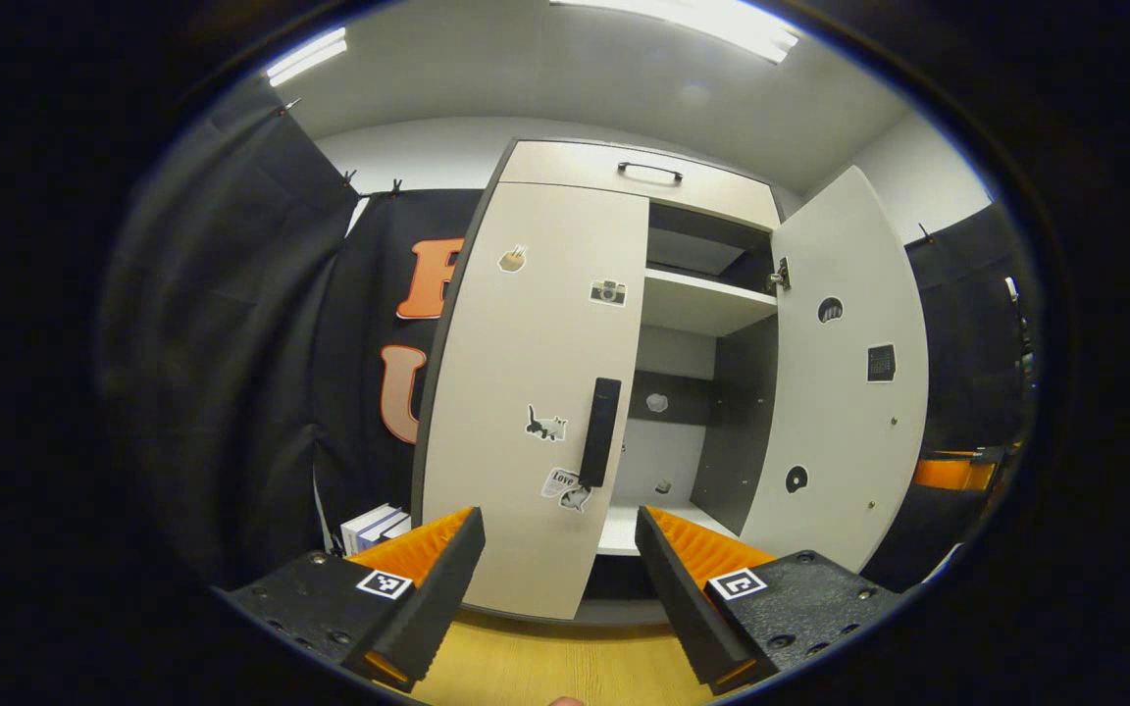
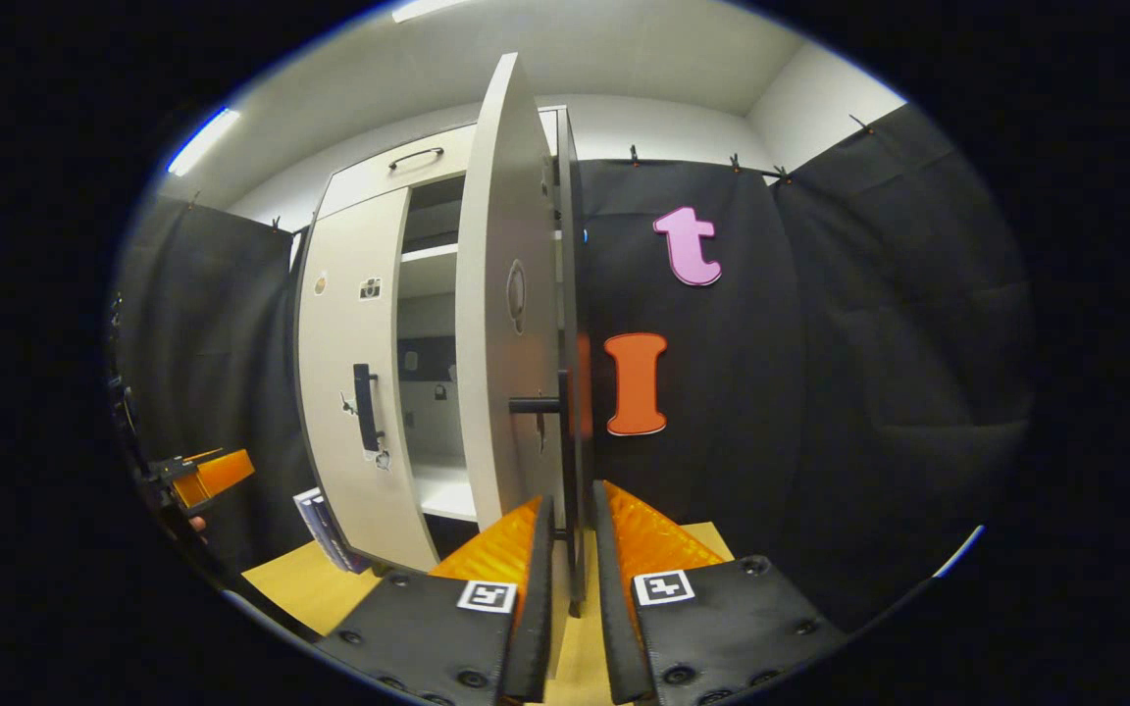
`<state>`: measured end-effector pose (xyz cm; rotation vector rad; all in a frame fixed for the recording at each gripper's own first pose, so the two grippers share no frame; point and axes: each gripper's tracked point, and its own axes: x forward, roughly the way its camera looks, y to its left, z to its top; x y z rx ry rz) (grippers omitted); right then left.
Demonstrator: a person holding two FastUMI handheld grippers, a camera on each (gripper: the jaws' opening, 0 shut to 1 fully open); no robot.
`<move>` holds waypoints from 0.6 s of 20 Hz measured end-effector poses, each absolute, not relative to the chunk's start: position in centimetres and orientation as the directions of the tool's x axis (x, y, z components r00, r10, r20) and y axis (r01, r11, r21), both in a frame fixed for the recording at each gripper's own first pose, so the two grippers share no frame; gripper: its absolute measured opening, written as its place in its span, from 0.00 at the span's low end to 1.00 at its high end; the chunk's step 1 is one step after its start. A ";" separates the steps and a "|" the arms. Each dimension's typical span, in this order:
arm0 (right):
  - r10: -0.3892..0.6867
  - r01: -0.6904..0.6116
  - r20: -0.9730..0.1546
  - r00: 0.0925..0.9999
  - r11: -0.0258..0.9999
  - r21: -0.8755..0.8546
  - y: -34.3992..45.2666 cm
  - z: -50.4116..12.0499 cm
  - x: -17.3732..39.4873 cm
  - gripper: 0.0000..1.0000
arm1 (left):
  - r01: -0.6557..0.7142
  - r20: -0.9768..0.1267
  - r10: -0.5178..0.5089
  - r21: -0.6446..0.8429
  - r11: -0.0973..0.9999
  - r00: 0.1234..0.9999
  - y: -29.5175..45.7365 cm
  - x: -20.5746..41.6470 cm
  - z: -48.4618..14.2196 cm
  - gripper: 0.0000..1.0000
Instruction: Open the right door of the double-door shoe cabinet with the right hand, and open the left door with the left hand.
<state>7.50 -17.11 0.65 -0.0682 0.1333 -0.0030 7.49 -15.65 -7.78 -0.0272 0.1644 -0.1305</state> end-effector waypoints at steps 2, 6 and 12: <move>-0.034 0.020 -0.131 0.991 0.994 -0.108 -17.5 0.5 6.7 0.61 | 0.168 -0.154 -0.167 -0.005 0.986 0.974 -17.1 9.6 -7.6 0.95; -0.064 0.050 -0.136 0.989 0.993 -0.105 -17.8 0.1 5.2 0.93 | 0.218 -0.148 -0.214 0.011 0.976 0.966 -19.8 13.8 -7.8 0.94; -0.043 0.043 -0.175 0.984 0.999 -0.005 -18.7 -0.6 3.6 0.94 | 0.195 -0.165 -0.186 0.037 0.980 0.969 -20.8 20.8 -9.1 0.95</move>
